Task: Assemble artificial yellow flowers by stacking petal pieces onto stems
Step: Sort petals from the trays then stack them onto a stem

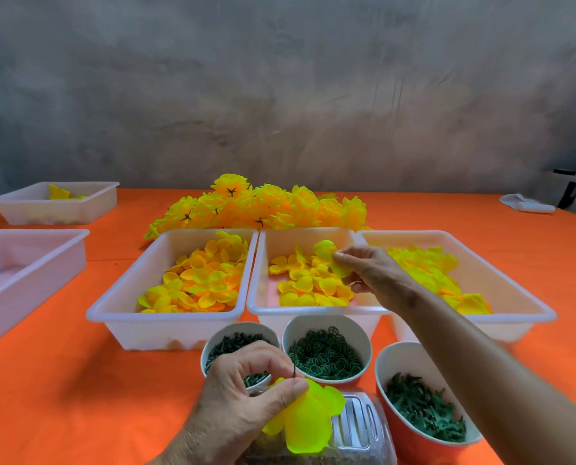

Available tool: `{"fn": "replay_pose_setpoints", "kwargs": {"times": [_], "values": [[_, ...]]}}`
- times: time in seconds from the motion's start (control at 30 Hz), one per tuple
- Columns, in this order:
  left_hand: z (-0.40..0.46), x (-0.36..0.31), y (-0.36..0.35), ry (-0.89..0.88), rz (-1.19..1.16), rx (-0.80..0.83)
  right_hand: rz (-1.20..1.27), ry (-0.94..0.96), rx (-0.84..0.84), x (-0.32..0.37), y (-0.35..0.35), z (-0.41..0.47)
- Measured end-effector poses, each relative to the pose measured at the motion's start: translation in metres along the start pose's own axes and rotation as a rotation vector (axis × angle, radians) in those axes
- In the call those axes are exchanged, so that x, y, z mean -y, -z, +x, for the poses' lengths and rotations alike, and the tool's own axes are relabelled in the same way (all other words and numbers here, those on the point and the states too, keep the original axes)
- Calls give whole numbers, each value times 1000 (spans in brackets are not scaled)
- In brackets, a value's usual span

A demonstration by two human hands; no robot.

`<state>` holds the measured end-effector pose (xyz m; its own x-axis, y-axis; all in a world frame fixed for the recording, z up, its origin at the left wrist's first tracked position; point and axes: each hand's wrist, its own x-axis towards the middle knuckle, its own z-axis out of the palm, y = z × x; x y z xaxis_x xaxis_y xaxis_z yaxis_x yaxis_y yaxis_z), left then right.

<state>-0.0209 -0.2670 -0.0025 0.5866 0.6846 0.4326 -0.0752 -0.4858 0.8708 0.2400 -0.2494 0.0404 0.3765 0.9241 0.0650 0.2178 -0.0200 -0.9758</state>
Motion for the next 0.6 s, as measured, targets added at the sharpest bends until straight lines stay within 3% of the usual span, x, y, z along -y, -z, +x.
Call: {"fn": "replay_pose_setpoints", "kwargs": {"times": [0.2,0.3,0.47,0.6], "values": [[-1,-4,0,15,32,9,62,207,-141,0,-17,-6],[-2,-3,1,5,34,10,0,203,-156,-1,-19,-6],[2,-3,3,-13,34,42,-340,146,-293,-9,-6,9],[9,-3,11,0,82,127,-685,20,-268,-14,12,20]]}}
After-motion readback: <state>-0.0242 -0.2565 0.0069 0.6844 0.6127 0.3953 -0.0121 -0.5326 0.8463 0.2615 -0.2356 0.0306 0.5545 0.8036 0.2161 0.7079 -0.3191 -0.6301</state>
